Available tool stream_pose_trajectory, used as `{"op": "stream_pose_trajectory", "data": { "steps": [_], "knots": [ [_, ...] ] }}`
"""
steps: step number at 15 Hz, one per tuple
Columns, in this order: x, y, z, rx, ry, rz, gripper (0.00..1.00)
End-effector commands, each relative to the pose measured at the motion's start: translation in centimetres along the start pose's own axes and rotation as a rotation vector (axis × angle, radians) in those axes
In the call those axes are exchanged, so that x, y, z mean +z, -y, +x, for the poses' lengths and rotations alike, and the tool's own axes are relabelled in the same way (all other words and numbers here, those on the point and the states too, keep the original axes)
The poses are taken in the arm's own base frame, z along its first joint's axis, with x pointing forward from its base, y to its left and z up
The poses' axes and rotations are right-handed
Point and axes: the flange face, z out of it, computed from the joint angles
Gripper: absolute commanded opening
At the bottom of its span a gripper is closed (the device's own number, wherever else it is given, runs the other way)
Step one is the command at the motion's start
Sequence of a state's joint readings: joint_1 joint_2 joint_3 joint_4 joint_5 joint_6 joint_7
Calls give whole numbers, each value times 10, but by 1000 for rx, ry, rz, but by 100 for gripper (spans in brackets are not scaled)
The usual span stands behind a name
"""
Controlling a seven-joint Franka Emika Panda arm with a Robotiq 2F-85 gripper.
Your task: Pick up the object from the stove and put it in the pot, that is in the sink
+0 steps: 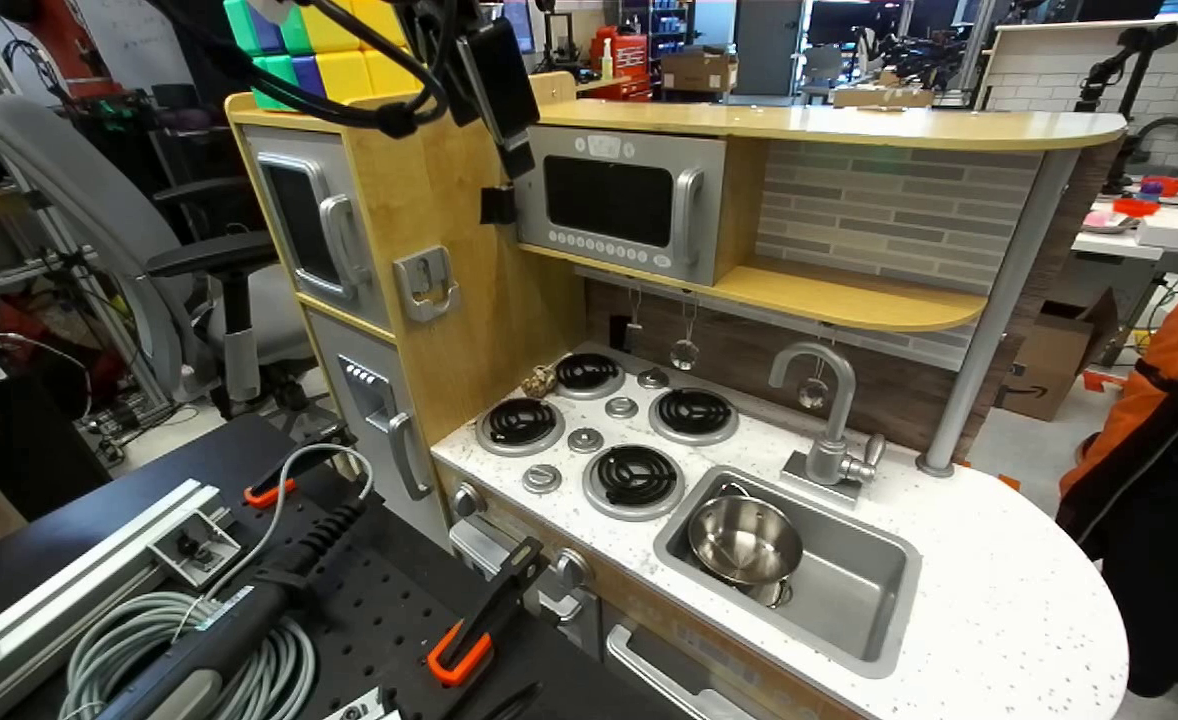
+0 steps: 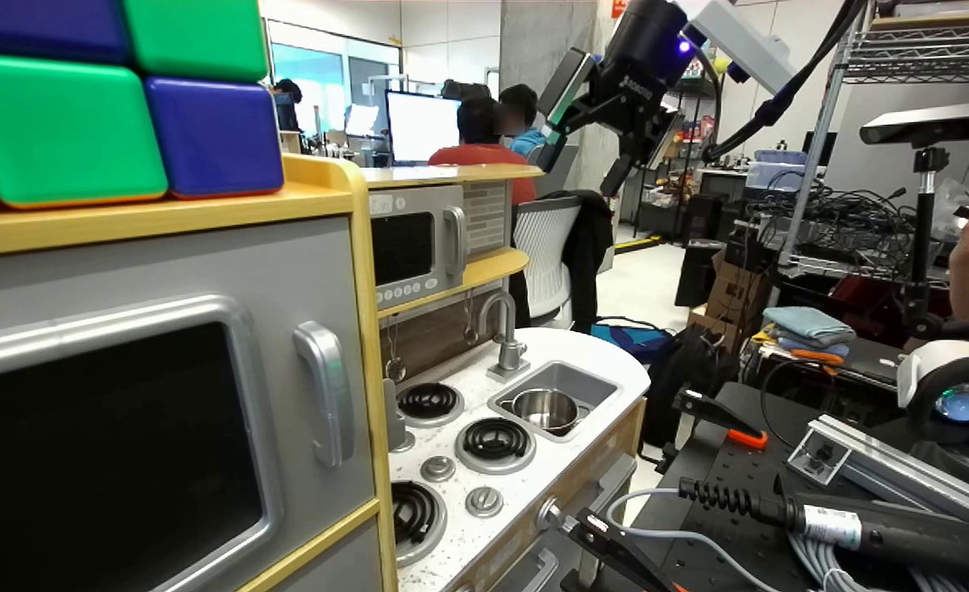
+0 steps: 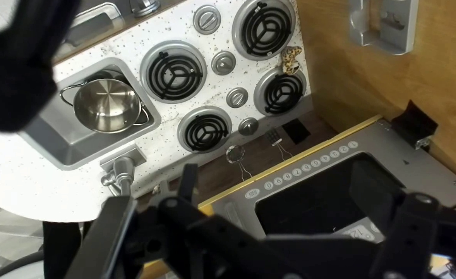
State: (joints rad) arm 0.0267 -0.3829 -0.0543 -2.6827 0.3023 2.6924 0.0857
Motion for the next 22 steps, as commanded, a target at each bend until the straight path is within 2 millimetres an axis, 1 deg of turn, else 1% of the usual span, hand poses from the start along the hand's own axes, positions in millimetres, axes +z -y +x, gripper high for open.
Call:
{"op": "stream_pose_trajectory", "data": {
  "steps": [1,3,4,5,8,11,15,16,17,18,19,20,21,22],
  "knots": [
    [6,2,5,-41,12,-14,100],
    [31,9,17,-33,63,-8,100],
    [52,12,24,16,91,-6,100],
    [68,14,28,51,116,-11,100],
    [119,21,38,246,119,-34,100],
    [177,33,53,335,133,-68,100],
    [260,47,64,372,165,-163,100],
    [270,50,66,372,193,-192,100],
    [269,54,68,352,221,-203,100],
    [259,44,54,357,200,-173,100],
    [270,47,55,353,212,-185,100],
    [274,49,57,350,218,-189,100],
    [268,46,58,237,248,-182,100],
    [266,40,61,177,258,-148,100]
  ]
}}
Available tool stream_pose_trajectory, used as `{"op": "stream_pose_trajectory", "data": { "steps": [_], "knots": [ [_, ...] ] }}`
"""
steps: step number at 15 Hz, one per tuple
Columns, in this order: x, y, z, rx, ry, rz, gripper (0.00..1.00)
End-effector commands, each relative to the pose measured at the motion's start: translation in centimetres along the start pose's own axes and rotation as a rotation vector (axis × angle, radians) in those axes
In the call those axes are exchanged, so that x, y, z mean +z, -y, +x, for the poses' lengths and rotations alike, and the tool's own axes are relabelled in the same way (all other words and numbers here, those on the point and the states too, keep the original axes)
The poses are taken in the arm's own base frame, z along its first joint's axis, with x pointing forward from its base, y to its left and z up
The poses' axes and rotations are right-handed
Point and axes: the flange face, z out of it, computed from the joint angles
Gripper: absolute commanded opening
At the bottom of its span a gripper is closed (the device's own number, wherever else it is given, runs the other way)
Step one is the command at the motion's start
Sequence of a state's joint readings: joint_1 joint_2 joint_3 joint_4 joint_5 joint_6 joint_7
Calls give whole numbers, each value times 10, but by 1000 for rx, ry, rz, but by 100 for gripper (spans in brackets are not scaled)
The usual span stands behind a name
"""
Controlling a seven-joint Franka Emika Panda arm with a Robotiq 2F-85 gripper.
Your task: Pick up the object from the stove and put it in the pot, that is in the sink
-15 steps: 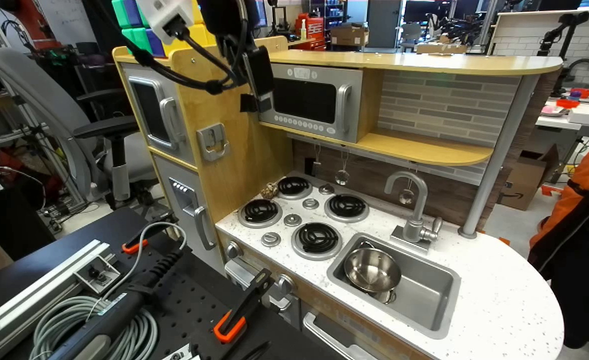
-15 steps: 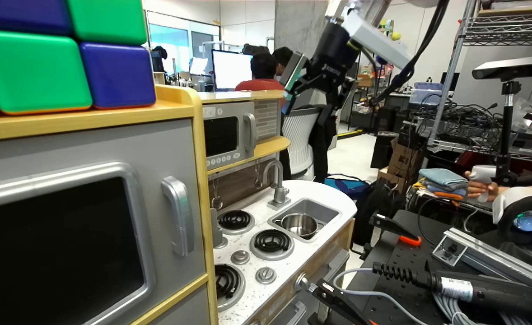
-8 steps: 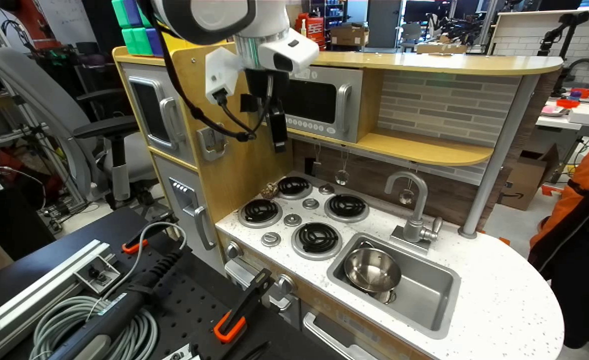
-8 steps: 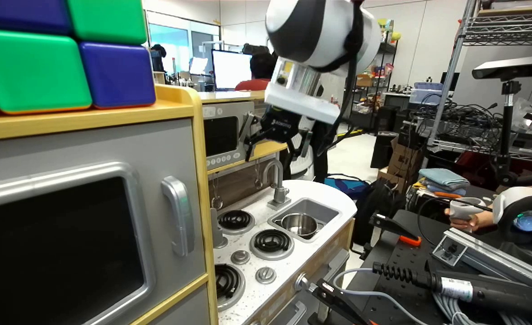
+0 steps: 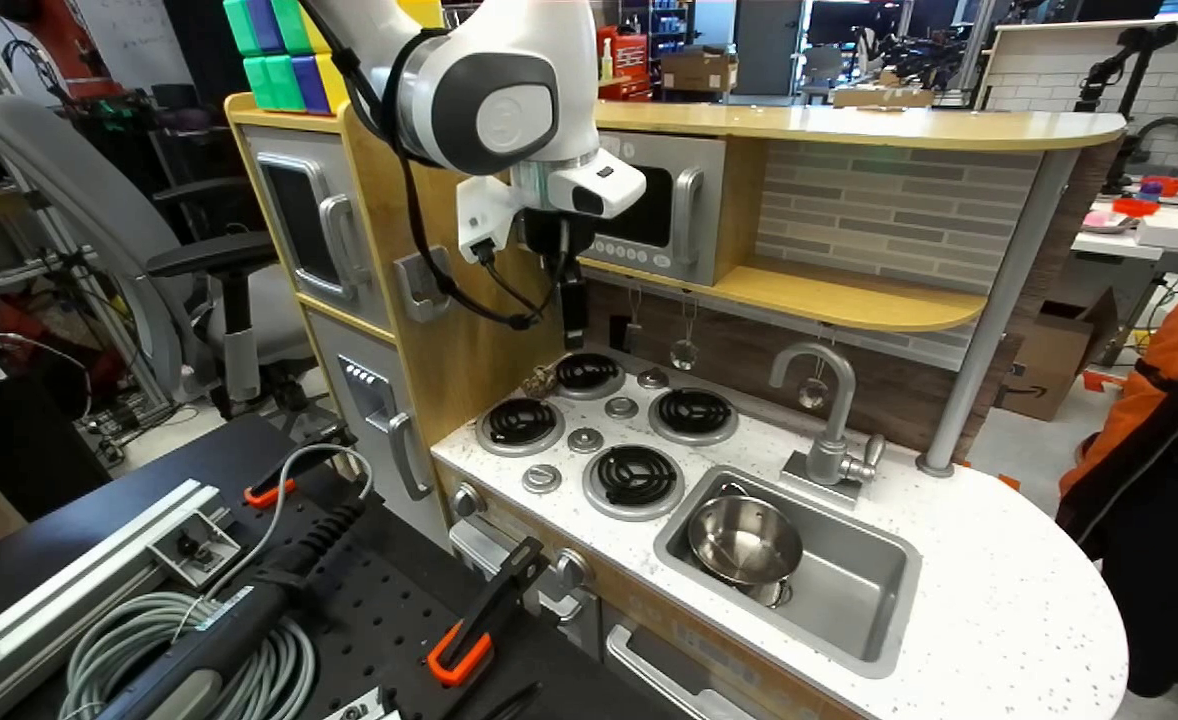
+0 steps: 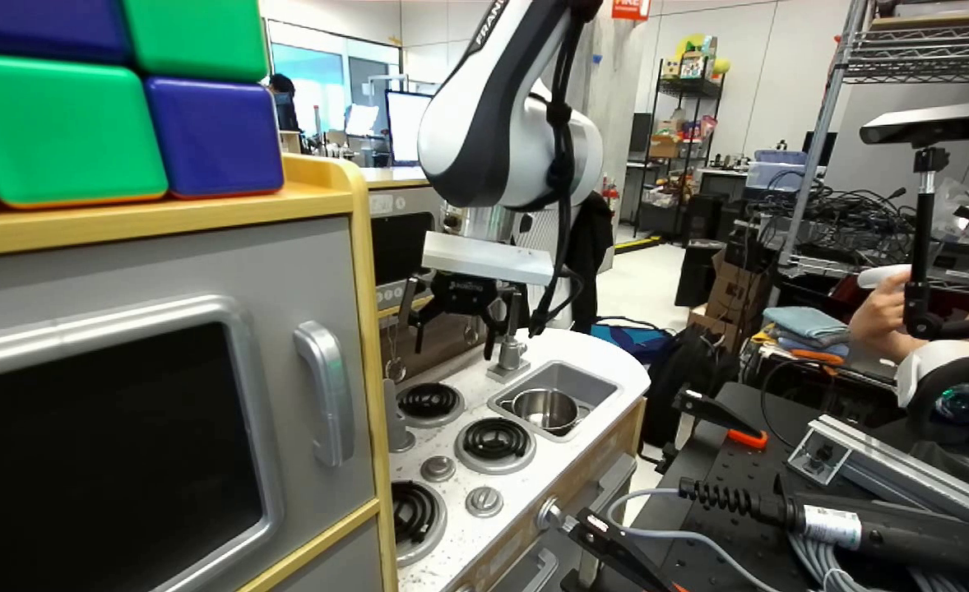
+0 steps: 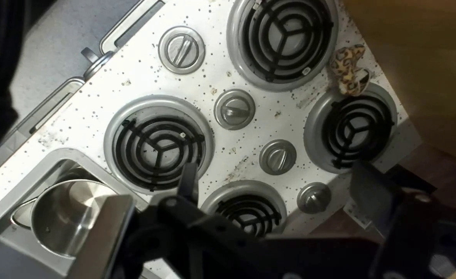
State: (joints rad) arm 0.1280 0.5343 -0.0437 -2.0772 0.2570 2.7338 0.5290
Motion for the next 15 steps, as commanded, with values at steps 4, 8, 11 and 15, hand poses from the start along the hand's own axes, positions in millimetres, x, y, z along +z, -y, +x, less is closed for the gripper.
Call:
{"op": "stream_pose_trajectory", "data": {
  "steps": [4,8,11,15],
  "knots": [
    [-2,-16,14,-342,31,100,100],
    [-2,-19,14,-401,63,122,100],
    [-2,-21,14,-455,89,150,100],
    [25,-12,12,-394,99,108,100]
  ]
}}
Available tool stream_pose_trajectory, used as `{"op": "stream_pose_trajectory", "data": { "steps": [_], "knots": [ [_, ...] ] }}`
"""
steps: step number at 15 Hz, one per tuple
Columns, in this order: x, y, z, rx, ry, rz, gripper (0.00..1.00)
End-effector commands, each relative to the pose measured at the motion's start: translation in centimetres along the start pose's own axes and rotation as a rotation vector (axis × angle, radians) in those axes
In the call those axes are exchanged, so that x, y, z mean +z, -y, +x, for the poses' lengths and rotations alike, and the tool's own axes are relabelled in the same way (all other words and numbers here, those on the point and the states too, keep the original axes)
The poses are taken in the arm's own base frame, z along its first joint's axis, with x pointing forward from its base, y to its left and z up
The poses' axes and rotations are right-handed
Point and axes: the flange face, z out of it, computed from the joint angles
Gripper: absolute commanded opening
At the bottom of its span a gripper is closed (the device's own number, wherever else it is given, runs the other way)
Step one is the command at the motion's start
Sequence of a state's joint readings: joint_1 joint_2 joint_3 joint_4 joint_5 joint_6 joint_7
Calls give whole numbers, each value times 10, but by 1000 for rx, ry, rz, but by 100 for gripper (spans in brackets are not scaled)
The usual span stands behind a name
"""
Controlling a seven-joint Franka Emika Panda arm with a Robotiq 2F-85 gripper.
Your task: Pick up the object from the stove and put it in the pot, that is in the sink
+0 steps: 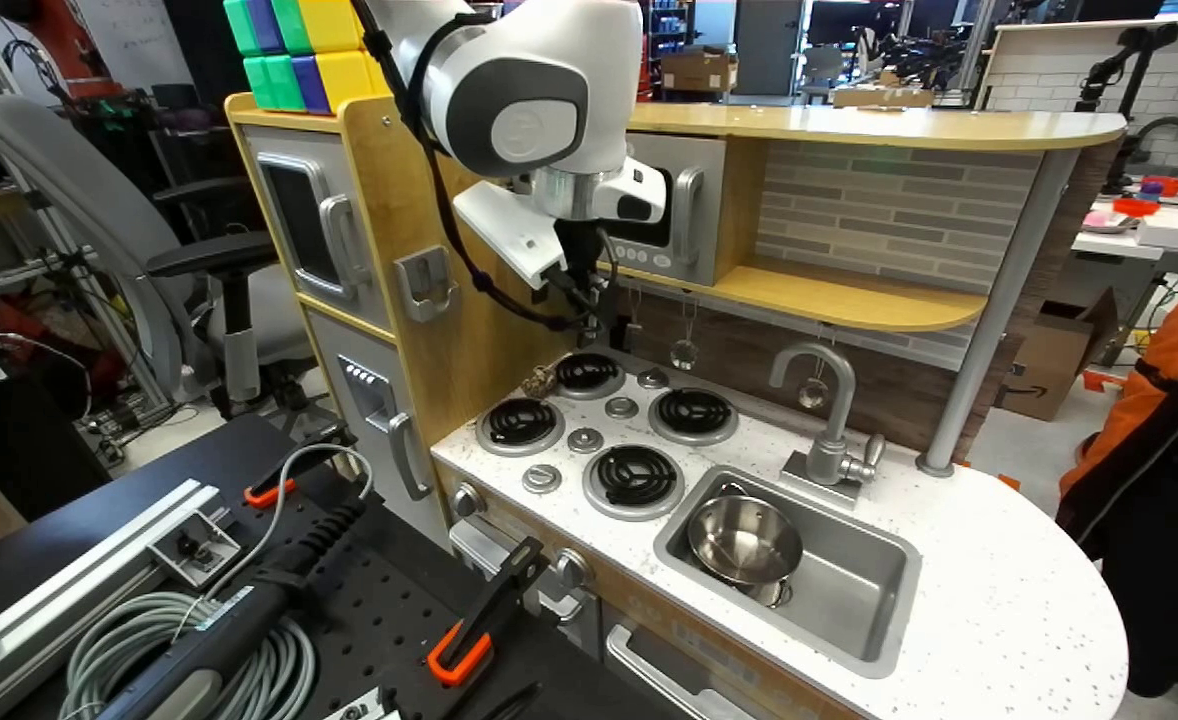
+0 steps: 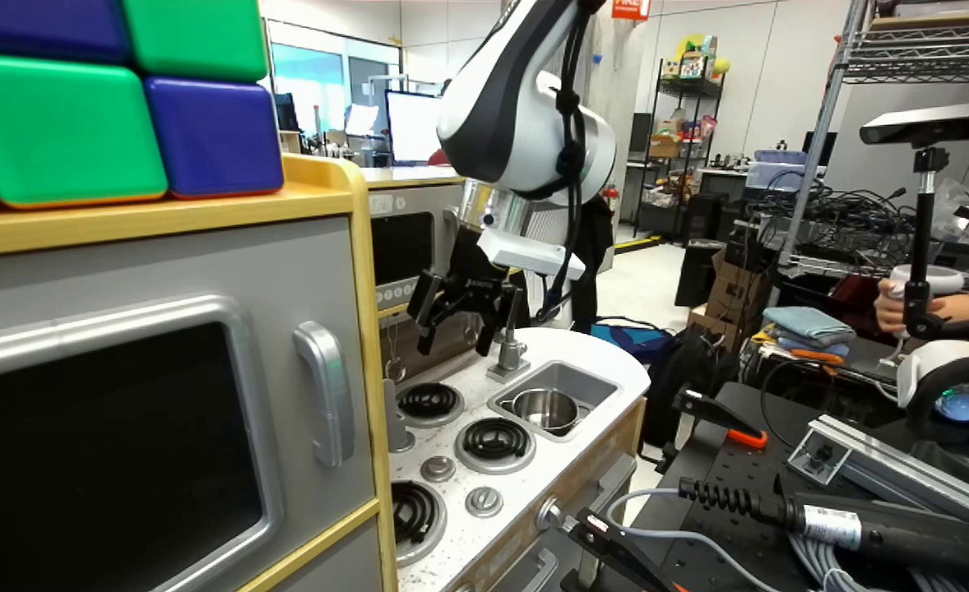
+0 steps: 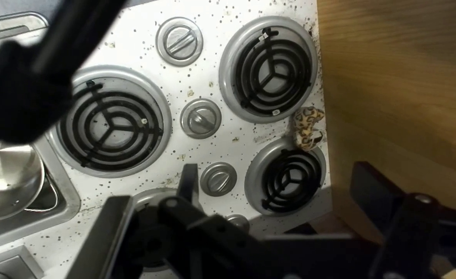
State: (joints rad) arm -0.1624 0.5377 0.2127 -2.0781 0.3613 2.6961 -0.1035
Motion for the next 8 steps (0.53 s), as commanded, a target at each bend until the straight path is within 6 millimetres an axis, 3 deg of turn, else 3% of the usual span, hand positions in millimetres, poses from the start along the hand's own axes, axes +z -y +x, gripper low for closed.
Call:
{"op": "stream_pose_trajectory", "data": {
  "steps": [1,6,8],
  "knots": [
    [43,7,4,98,31,-54,100],
    [131,42,-2,196,99,-102,100],
    [157,56,0,207,73,-94,100]
  ]
}}
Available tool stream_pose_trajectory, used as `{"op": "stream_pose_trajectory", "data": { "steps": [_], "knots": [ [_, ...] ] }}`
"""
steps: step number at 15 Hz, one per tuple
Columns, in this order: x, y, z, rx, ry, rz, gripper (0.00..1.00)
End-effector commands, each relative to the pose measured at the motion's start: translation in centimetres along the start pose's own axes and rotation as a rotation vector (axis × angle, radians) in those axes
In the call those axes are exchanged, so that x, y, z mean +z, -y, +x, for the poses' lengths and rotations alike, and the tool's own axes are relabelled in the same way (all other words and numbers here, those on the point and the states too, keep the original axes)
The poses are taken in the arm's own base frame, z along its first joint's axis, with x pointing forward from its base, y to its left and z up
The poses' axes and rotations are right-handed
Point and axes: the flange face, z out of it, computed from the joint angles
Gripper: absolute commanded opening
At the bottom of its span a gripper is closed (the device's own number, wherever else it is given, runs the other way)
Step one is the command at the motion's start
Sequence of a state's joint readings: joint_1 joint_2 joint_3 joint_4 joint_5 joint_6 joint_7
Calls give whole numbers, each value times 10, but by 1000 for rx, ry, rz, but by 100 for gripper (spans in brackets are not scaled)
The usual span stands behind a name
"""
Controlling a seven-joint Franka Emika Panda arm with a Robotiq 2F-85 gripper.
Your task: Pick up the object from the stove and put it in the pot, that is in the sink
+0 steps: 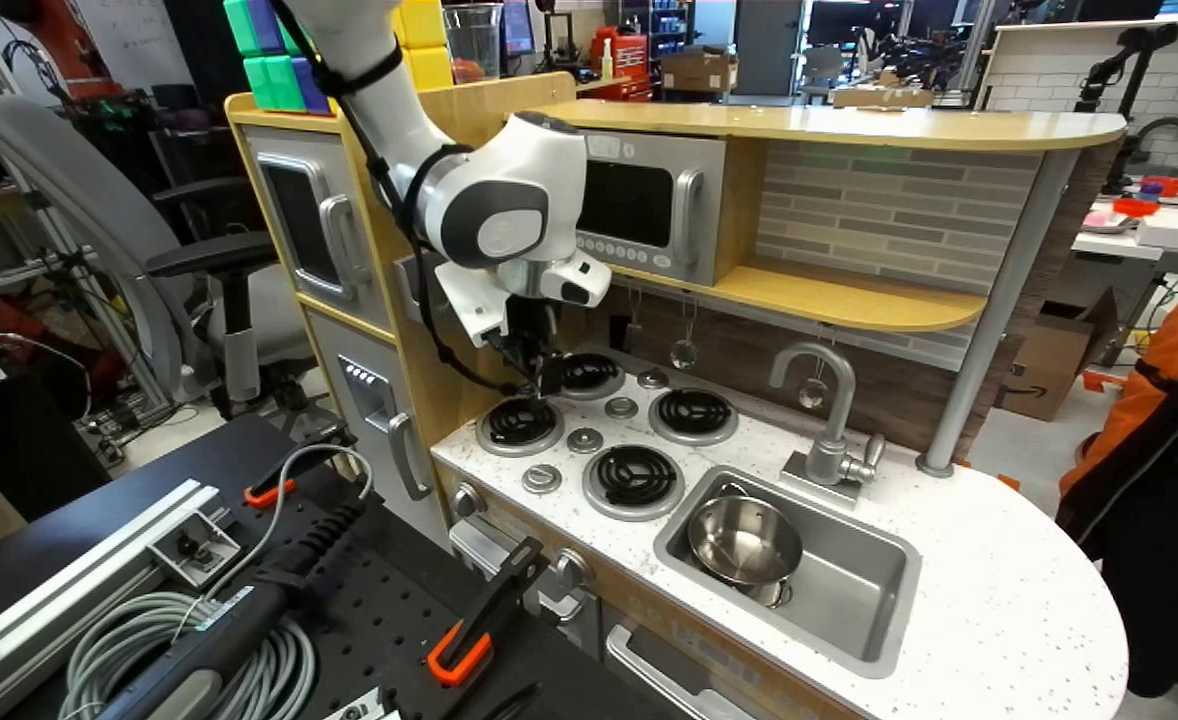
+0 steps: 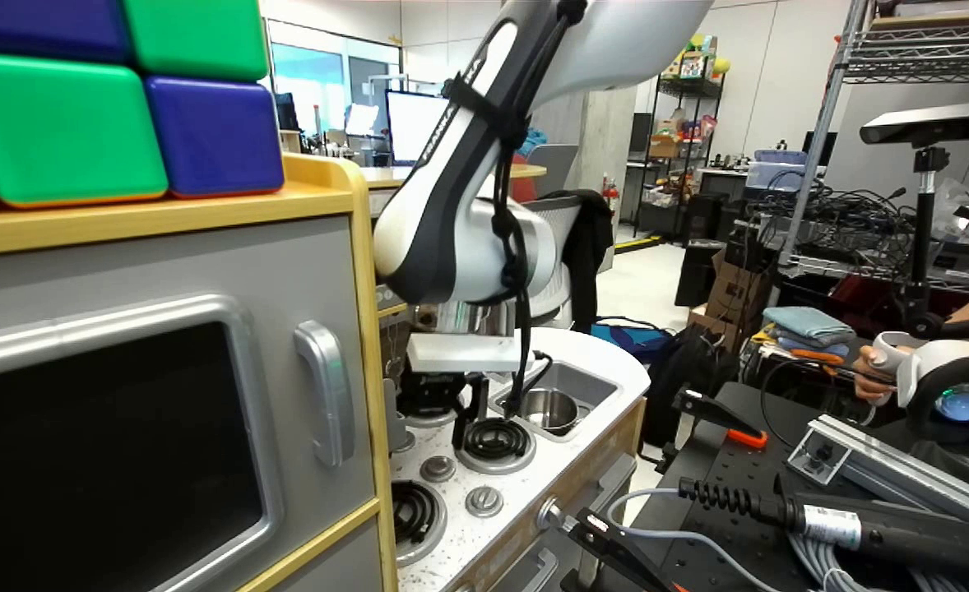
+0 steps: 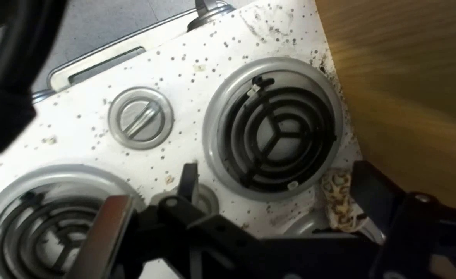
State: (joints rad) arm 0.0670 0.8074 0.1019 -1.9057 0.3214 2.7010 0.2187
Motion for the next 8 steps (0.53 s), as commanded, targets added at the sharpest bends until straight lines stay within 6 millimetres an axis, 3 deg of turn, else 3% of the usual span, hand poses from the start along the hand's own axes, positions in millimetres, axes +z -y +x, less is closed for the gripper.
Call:
{"op": "stream_pose_trajectory", "data": {
  "steps": [1,4,8],
  "knots": [
    [39,28,18,23,-58,14,100],
    [54,39,27,14,-139,37,100],
    [60,37,33,-4,-184,60,100]
  ]
}}
